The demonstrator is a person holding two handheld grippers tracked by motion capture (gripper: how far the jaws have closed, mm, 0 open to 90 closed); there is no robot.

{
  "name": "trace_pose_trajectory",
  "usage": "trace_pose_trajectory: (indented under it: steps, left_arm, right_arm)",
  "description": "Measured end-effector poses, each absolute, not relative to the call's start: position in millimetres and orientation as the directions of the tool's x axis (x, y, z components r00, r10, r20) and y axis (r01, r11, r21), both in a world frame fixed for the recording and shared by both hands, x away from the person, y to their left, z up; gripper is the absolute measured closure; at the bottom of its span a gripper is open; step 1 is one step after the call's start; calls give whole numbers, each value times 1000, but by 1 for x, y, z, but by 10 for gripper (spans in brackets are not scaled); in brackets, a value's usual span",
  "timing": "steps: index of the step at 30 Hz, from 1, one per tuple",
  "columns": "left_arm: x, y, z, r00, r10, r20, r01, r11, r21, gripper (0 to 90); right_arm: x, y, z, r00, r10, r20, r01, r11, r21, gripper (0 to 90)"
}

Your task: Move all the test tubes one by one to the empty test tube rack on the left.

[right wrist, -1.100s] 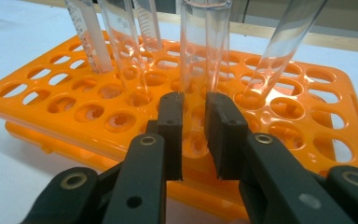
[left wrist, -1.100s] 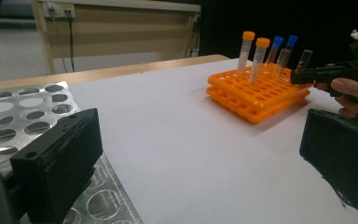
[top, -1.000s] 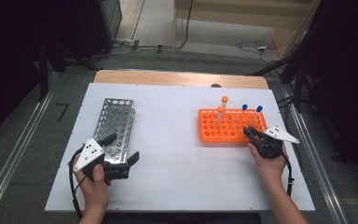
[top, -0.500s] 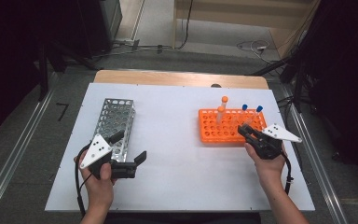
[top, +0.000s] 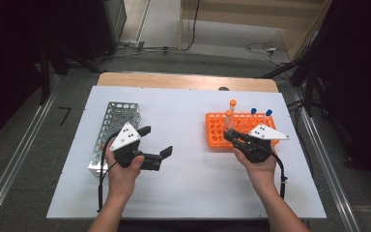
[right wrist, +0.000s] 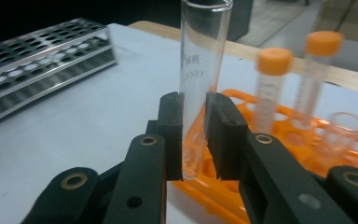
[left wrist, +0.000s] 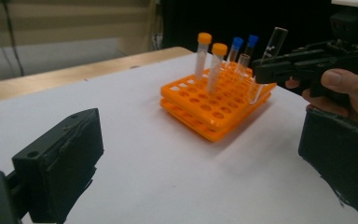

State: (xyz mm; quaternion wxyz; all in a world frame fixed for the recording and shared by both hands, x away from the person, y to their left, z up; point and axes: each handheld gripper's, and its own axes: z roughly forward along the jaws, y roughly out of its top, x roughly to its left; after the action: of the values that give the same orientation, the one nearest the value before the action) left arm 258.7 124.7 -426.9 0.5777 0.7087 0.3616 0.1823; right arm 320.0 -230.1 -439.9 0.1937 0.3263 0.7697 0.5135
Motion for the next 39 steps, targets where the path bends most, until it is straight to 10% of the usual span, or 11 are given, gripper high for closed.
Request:
trace_pose_trajectory:
  steps: [39]
  left_arm:
    - [248,54,-432,786,605,-128,346,-258,902,724]
  right_arm:
    - [265,-148,-456,-905,421,-63,179,511,840,742]
